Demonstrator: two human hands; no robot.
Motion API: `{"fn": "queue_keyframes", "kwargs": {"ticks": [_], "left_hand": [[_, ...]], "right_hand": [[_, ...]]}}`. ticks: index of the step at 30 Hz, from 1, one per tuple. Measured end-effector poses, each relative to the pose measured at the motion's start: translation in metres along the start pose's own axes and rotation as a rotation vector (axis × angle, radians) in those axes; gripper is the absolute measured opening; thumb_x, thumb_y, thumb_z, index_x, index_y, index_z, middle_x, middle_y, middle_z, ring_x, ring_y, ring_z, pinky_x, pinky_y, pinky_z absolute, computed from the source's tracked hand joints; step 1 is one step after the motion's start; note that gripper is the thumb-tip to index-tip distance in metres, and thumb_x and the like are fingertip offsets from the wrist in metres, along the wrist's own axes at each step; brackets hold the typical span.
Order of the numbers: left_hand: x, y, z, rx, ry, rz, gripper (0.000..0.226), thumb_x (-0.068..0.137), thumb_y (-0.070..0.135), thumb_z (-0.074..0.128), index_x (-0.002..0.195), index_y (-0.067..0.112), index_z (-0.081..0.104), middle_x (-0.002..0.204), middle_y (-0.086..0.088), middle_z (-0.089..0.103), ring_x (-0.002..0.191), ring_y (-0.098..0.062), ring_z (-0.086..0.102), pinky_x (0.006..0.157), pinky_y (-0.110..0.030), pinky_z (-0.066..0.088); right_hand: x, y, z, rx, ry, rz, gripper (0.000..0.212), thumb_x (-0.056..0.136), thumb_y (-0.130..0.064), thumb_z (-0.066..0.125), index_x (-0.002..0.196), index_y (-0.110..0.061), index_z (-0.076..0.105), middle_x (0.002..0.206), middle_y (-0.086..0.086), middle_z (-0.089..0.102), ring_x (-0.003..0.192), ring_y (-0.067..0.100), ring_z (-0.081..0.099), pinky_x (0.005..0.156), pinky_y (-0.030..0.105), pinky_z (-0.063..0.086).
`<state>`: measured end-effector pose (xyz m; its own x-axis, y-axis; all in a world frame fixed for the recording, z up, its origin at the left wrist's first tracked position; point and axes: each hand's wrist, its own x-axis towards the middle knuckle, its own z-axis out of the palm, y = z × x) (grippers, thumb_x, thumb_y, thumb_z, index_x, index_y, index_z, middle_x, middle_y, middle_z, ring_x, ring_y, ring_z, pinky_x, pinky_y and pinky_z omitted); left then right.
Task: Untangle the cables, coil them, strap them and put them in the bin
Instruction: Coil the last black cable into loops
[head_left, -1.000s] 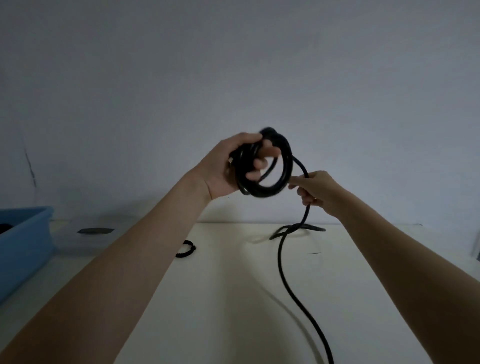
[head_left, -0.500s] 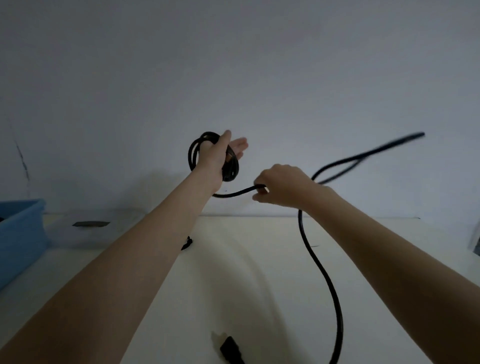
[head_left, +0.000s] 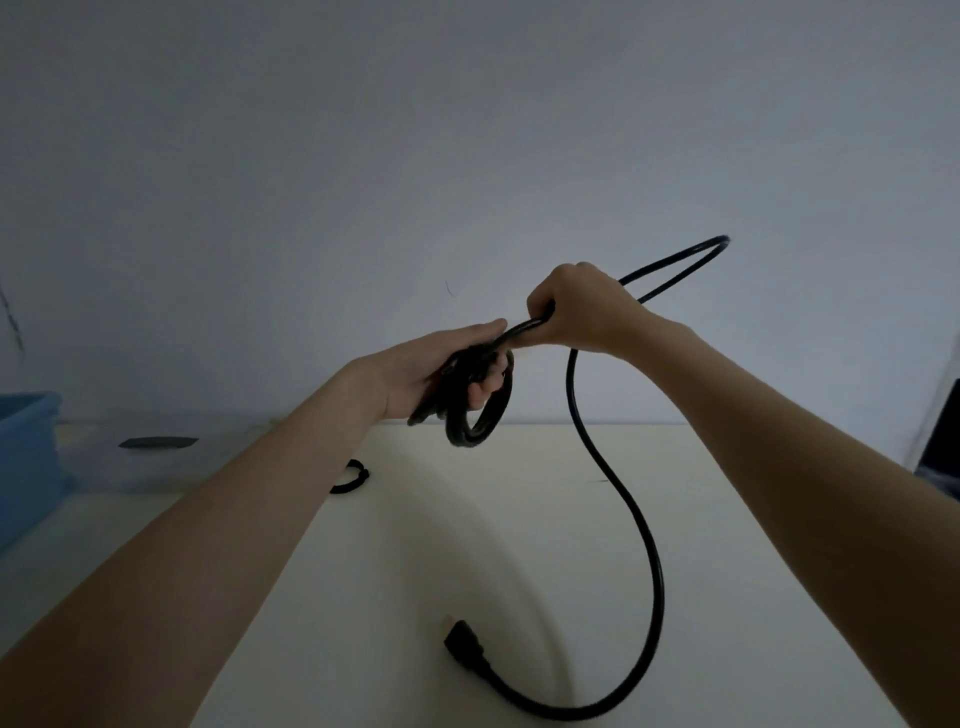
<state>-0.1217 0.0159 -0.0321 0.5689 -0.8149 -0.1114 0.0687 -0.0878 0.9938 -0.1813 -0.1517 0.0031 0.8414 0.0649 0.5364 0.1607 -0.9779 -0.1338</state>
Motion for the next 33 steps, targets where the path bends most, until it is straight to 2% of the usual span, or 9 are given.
{"fn": "queue_keyframes", "kwargs": {"ticks": [4,7,11,13,16,20,26,30,33], "left_hand": [[-0.007,-0.006,-0.004,0.062,-0.303,-0.006,0.053,0.073,0.057,0.063,0.080,0.005,0.055,0.041,0.003,0.045,0.030,-0.004,0.036,0.037,-0.014,0.036],[-0.007,0.004,-0.001,-0.032,-0.477,0.094,0.036,0.070,0.043,0.073,0.073,0.009,0.063,0.037,0.005,0.045,0.028,-0.002,0.038,0.034,-0.014,0.032],[-0.004,0.038,0.007,-0.185,-0.526,0.302,0.019,0.073,0.027,0.068,0.072,0.008,0.062,0.037,0.006,0.047,0.028,-0.003,0.041,0.033,-0.015,0.031],[-0.006,0.052,0.010,-0.291,-0.398,0.408,0.016,0.075,0.023,0.063,0.070,0.008,0.059,0.038,0.006,0.045,0.028,-0.004,0.039,0.035,-0.014,0.028],[-0.005,0.064,0.013,-0.604,-0.053,0.581,0.024,0.089,0.020,0.045,0.068,0.011,0.050,0.043,0.007,0.044,0.034,-0.003,0.038,0.042,-0.012,0.030],[0.006,0.071,0.007,-0.896,0.154,0.730,0.019,0.093,0.012,0.046,0.074,0.010,0.046,0.061,-0.001,0.063,0.047,-0.008,0.055,0.051,-0.019,0.046],[0.030,0.051,-0.005,-0.488,0.442,0.666,0.011,0.099,0.017,0.047,0.093,0.009,0.051,0.102,-0.013,0.068,0.093,-0.021,0.067,0.089,-0.030,0.051],[0.040,0.023,-0.011,-0.077,0.605,0.490,0.018,0.098,0.024,0.049,0.089,0.010,0.054,0.097,-0.007,0.070,0.093,-0.018,0.067,0.094,-0.036,0.047],[0.040,0.000,-0.010,0.109,0.570,0.276,0.027,0.095,0.032,0.054,0.093,0.005,0.052,0.092,-0.009,0.069,0.083,-0.021,0.067,0.088,-0.038,0.051]], "right_hand": [[0.002,0.019,-0.005,0.204,0.159,0.120,0.044,0.077,-0.039,0.073,0.053,-0.012,0.048,0.047,-0.004,0.038,0.040,0.007,0.035,0.045,0.020,0.029],[0.000,0.024,0.006,0.498,0.142,0.251,0.034,0.079,-0.031,0.073,0.058,-0.010,0.056,0.043,-0.008,0.041,0.035,0.002,0.034,0.040,0.012,0.025],[-0.006,0.021,0.038,1.088,0.042,0.416,0.019,0.085,-0.020,0.067,0.072,-0.008,0.060,0.063,0.002,0.057,0.058,0.011,0.053,0.064,0.023,0.049],[-0.008,0.024,0.051,1.187,0.001,0.506,0.021,0.086,-0.021,0.067,0.076,-0.004,0.061,0.069,0.007,0.062,0.069,0.017,0.058,0.081,0.032,0.054],[-0.012,0.029,0.067,0.972,0.008,0.588,0.022,0.085,-0.019,0.067,0.070,-0.005,0.062,0.065,0.006,0.062,0.064,0.016,0.056,0.075,0.025,0.050],[-0.014,0.024,0.085,0.759,-0.053,0.603,0.037,0.091,-0.026,0.058,0.059,-0.010,0.051,0.057,0.002,0.053,0.054,0.014,0.048,0.060,0.023,0.041],[0.000,-0.001,0.074,0.219,-0.096,0.370,0.046,0.098,-0.037,0.042,0.059,-0.013,0.034,0.059,0.001,0.042,0.049,0.017,0.038,0.052,0.027,0.034],[0.000,-0.013,0.054,-0.198,-0.079,0.081,0.043,0.096,-0.034,0.042,0.059,-0.016,0.031,0.060,-0.002,0.037,0.058,0.021,0.043,0.057,0.028,0.031],[-0.002,-0.016,0.045,-0.309,-0.079,-0.100,0.030,0.094,-0.032,0.045,0.073,-0.011,0.049,0.060,-0.003,0.033,0.065,0.023,0.044,0.057,0.028,0.030]]}}
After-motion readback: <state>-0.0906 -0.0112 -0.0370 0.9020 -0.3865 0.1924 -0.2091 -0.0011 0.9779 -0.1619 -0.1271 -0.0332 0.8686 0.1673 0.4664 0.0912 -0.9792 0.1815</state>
